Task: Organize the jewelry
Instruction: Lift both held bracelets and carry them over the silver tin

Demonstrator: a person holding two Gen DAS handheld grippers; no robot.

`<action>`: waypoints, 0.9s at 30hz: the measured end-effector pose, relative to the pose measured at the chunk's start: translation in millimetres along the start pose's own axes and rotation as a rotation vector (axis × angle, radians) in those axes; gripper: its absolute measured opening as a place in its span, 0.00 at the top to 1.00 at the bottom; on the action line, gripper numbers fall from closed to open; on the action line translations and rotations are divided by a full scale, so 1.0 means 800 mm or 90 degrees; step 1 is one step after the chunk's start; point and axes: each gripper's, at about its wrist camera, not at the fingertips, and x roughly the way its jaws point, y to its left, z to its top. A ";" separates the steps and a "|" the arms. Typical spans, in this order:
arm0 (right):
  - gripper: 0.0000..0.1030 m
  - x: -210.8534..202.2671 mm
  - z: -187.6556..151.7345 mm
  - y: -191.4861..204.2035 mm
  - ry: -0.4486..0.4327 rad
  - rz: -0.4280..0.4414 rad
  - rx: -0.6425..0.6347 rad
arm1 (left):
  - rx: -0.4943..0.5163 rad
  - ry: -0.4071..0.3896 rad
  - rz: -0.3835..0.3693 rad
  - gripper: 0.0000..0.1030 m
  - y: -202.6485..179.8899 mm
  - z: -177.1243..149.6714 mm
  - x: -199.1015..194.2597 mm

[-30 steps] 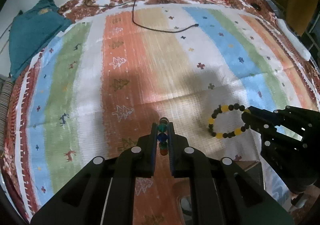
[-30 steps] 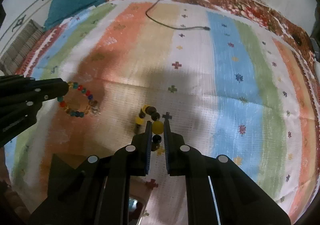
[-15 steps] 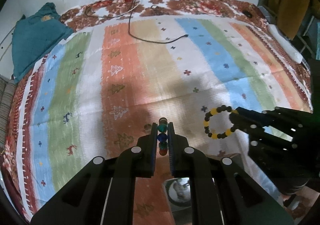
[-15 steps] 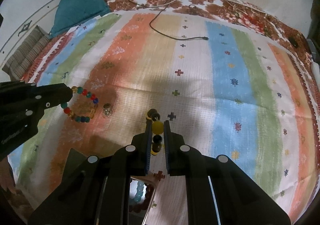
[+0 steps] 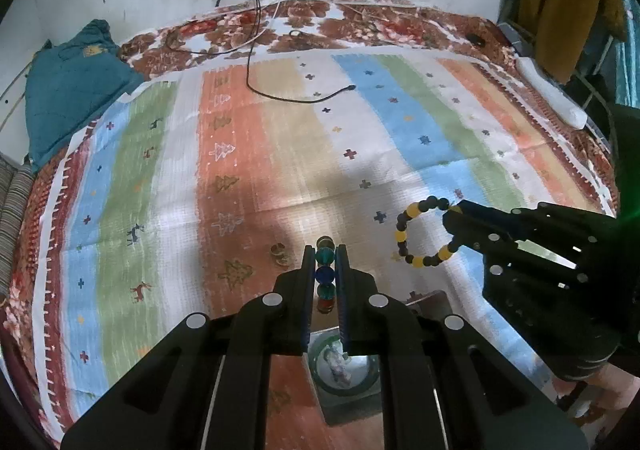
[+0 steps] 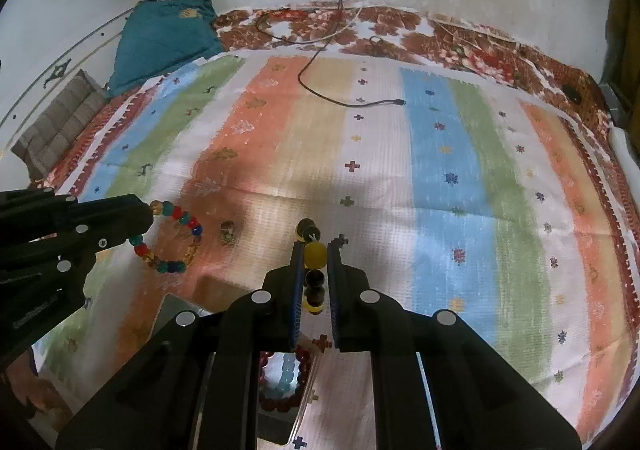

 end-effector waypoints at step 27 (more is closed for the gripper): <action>0.88 -0.054 -0.035 0.019 -0.038 0.015 -0.021 | 0.017 -0.033 -0.022 0.91 -0.020 -0.037 -0.045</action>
